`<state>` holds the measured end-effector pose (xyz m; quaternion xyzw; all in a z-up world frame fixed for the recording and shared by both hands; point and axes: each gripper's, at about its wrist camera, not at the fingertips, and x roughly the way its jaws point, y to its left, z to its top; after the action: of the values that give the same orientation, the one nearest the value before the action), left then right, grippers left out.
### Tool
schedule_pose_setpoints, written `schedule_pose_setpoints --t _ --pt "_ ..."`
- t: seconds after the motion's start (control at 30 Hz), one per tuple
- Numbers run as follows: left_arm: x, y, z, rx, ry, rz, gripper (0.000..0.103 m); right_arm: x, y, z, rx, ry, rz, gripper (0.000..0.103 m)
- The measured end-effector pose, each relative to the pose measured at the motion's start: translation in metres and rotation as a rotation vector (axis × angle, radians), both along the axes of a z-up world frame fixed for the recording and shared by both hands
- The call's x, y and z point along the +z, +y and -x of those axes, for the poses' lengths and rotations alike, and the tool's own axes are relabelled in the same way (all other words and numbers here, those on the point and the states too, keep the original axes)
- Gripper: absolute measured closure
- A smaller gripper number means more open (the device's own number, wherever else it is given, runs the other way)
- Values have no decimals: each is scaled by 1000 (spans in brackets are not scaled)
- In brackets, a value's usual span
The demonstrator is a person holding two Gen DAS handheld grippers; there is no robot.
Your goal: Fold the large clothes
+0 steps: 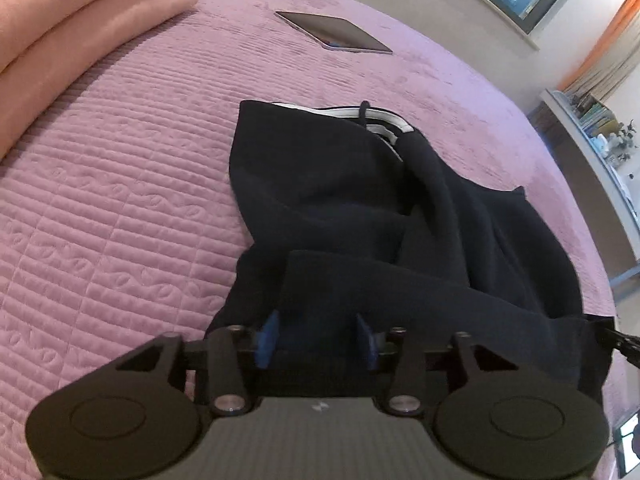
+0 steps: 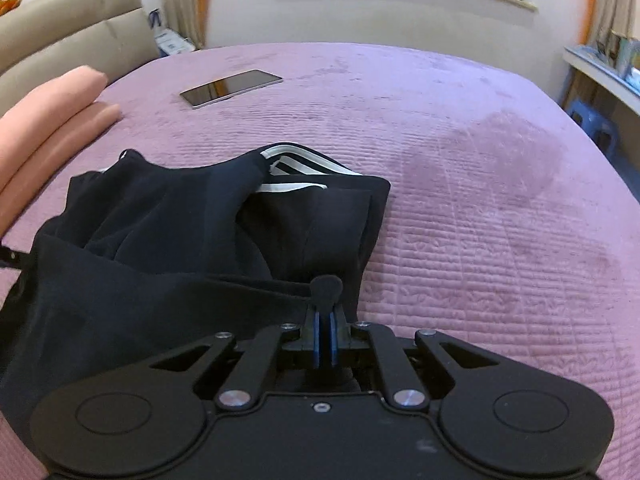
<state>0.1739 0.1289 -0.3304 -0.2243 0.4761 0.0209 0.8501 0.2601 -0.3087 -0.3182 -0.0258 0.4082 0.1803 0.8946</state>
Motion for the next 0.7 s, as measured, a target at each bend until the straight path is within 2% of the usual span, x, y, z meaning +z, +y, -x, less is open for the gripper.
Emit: schedule_pose_setpoints --t 0.17,0.23,0.27,0.3,0.33,0.4,0.5,0.63,0.7 --pt "-9 -13 -8 -62 18 -37 44 -9 4 0 -41 21 -41 92" --pt "-10 -23 -13 -93 31 -86 45 -12 5 3 -68 4 -53 92" --pt "-9 -28 -15 -107 31 -117 52 -14 5 6 -83 -3 -57 92" --pt "-7 -35 -15 -118 31 -148 71 -15 5 9 -100 -12 -56 92" --pt "-5 -40 -14 -132 32 -193 81 -16 4 11 -115 -20 -58 92" --pt "1 -52 -10 -158 16 -252 92 -18 2 16 -132 -27 -67 91" --pt "10 -65 -4 -177 -4 -303 93 -23 1 19 -142 -22 -71 91" --pt "14 -72 -7 -181 -10 -283 92 -30 2 17 -120 -5 -68 90" --pt "12 -70 -8 -170 -1 -264 92 -29 5 17 -107 -17 -57 85"
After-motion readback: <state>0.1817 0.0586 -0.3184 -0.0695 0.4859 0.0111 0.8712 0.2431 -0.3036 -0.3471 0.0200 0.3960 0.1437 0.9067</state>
